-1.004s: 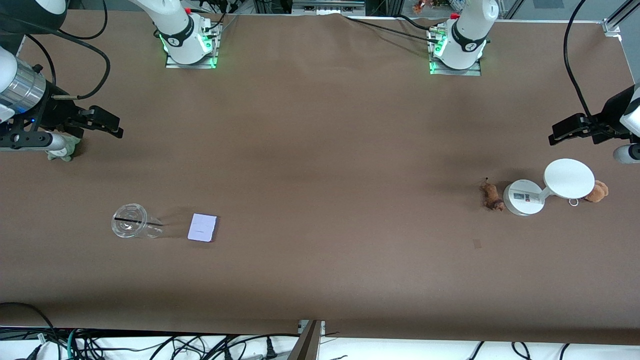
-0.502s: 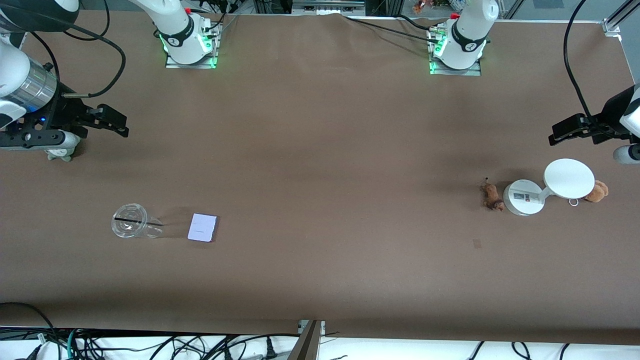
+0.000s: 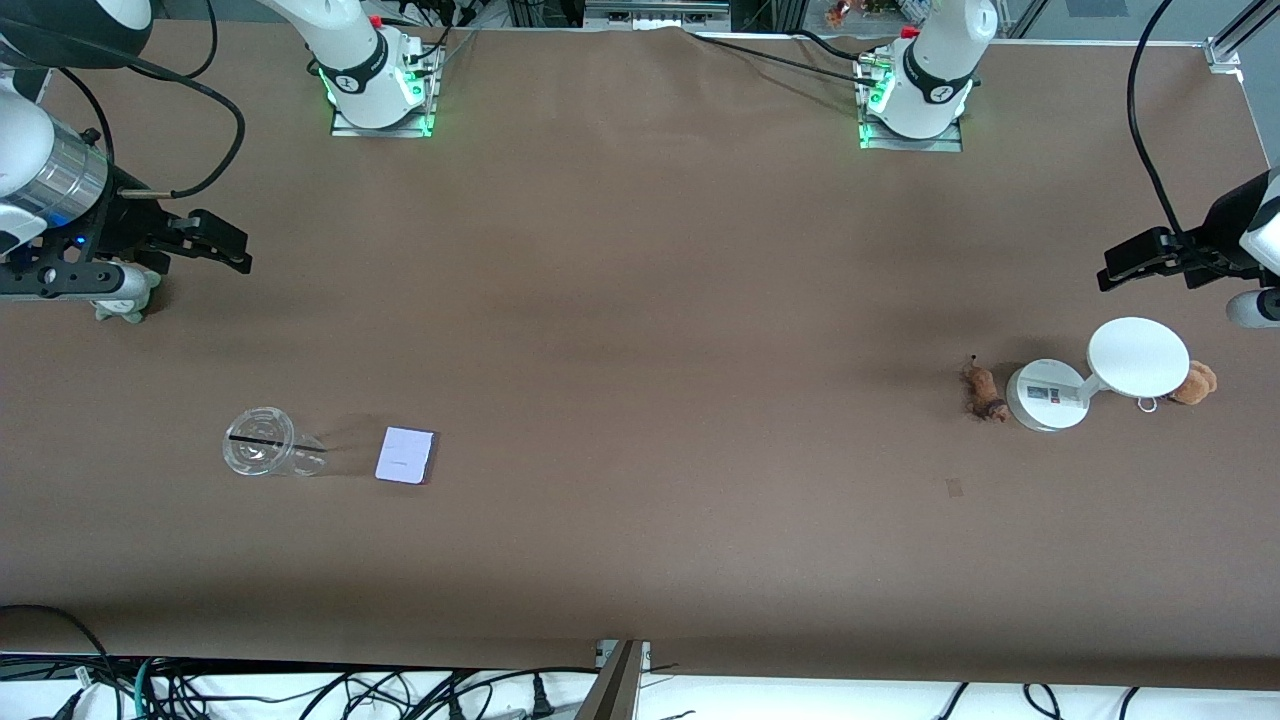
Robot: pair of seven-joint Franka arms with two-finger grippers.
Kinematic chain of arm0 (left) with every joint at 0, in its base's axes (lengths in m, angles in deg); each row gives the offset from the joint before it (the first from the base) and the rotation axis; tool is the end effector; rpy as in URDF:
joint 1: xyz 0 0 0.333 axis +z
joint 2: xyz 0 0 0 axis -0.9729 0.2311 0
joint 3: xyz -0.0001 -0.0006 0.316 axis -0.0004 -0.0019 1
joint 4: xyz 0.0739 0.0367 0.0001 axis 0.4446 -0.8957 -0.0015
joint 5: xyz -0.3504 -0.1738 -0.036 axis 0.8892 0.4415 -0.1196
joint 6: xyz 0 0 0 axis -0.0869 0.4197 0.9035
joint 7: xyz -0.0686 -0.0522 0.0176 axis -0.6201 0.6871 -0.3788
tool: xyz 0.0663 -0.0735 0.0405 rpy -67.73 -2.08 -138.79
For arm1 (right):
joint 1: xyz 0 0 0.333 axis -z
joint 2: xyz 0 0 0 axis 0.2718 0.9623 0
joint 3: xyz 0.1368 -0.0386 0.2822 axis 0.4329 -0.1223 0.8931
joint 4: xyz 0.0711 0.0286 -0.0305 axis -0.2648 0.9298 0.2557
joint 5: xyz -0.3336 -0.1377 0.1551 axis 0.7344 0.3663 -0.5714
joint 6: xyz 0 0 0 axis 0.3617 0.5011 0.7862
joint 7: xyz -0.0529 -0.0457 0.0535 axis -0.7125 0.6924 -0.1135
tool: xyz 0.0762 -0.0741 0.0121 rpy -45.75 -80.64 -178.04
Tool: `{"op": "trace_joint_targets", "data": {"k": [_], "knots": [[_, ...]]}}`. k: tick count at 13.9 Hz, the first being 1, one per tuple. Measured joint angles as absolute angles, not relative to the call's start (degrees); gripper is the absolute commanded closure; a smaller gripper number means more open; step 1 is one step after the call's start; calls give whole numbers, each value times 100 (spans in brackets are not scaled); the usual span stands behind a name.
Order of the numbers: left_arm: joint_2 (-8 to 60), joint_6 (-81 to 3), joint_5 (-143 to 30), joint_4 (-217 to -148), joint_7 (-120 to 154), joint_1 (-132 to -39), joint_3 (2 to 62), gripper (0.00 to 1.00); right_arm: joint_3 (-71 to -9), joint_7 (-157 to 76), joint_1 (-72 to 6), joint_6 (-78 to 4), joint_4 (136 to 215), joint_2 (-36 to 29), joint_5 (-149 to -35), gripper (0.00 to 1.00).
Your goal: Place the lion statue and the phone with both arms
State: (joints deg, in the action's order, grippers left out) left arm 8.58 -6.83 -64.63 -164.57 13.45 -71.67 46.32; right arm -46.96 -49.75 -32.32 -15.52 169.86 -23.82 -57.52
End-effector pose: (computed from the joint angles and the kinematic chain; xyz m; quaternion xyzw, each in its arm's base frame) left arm 0.5906 0.0124 0.6023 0.9984 0.0368 -0.0423 0.0112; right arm 0.5697 0.0489 0.5725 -0.9996 0.0015 0.0248 0.0133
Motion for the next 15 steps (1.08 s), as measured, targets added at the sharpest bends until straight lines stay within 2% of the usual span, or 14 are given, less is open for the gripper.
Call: {"op": "trace_joint_targets", "data": {"k": [5, 6, 10, 15], "knots": [[858, -683, -6462, -16457, 1345, -7165, 4632, 0, -4697, -4974, -3089, -1465, 16986, -2380, -5717, 0], [858, -683, -6461, -16457, 1345, -7165, 4632, 0, -4603, -4964, -2940, -1462, 16986, -2380, -5711, 0], [862, -683, -6458, -16457, 1345, -7165, 4632, 0, -3519, -4924, -1767, -1459, 16909, -2380, -5709, 0], [863, -683, -6458, -16457, 1345, -7142, 4632, 0, -3369, -4925, -1721, -1458, 16782, -2343, -5709, 0]]}}
